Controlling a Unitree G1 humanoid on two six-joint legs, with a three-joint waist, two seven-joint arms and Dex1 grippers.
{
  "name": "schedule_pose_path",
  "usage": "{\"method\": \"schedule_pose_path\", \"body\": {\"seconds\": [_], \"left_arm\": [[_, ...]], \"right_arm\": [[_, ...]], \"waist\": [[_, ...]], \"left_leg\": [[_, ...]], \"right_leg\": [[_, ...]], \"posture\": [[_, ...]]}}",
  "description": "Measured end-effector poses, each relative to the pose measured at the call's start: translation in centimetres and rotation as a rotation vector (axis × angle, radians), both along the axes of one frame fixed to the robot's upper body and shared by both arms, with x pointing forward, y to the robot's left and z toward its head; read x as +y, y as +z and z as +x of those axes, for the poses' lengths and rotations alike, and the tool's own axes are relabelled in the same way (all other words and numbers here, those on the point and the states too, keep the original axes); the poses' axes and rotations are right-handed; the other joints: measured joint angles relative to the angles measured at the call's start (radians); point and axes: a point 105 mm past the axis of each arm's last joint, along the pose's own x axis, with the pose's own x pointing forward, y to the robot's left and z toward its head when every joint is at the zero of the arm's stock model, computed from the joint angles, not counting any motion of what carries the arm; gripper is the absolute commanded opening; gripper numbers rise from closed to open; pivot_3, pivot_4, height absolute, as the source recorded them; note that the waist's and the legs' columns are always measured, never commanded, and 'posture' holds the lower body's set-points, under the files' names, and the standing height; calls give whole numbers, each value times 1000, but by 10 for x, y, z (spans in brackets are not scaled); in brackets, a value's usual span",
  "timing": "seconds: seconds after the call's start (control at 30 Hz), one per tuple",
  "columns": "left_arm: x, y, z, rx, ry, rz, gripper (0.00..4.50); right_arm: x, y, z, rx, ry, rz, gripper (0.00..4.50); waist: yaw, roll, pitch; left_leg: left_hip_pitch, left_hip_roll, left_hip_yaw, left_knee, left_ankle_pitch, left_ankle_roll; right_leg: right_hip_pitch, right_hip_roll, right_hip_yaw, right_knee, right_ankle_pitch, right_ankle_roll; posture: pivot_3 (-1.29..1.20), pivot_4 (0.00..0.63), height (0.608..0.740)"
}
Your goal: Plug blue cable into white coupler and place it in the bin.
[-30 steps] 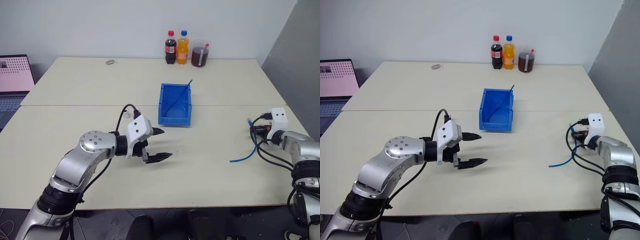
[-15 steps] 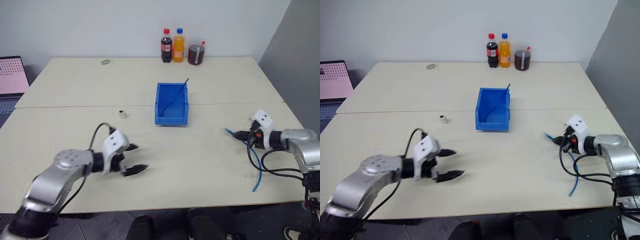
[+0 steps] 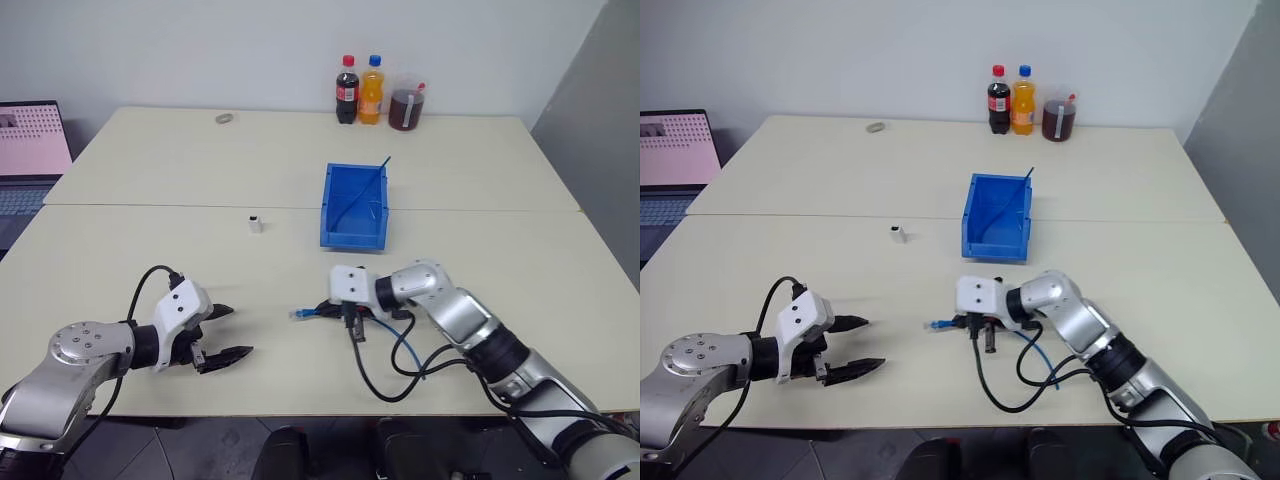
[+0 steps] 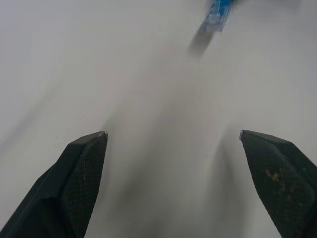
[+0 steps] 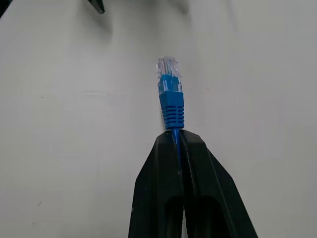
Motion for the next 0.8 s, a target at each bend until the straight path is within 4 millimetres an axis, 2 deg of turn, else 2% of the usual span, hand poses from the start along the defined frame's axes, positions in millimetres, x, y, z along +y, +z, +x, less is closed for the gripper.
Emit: {"method": "schedule_pose_path", "body": {"seconds": [0.07, 0.37, 0.47, 0.57, 0.7, 0.8], "left_arm": [[2, -1, 1, -4, 3, 5, 4500], [0, -6, 2, -19, -9, 5, 4500], [-8, -6, 7, -28, -15, -26, 4500], [-22, -2, 22, -55, -28, -53, 4500], [-31, 1, 31, -66, -47, -54, 4500], [-40, 3, 42, -78, -77, -37, 4500]], "right_arm": [[1, -2, 5, -3, -10, -16, 34], [4, -3, 10, -3, -15, -27, 2192], [-4, 0, 8, 28, -22, -33, 2871], [-18, 12, -4, 81, -9, -7, 3552], [-29, 19, -15, 124, -8, 17, 4479], [-36, 20, -21, 130, -31, 27, 4479]], "waist": [[0, 0, 0], [-4, 0, 0], [0, 0, 0], [3, -1, 0], [-1, -2, -1], [-3, -1, -1]], "left_leg": [[0, 0, 0, 0, 0, 0], [1, 2, -1, 0, 0, 0], [0, 1, -1, 0, 0, 0], [0, 0, -1, 1, 0, 0], [1, 0, -2, 1, 0, 0], [1, 0, -2, 1, 0, 0]], "right_leg": [[0, -1, 0, 0, 0, 0], [0, 0, -1, 2, -1, -2], [0, 0, -1, 1, -1, -2], [1, 1, -2, 1, 0, -1], [2, 1, -1, 1, 0, -1], [2, 3, -2, 1, 0, -1]], "posture": [[0, 150, 740], [0, 150, 740], [0, 150, 740], [0, 150, 740], [0, 150, 740], [0, 150, 740]]}}
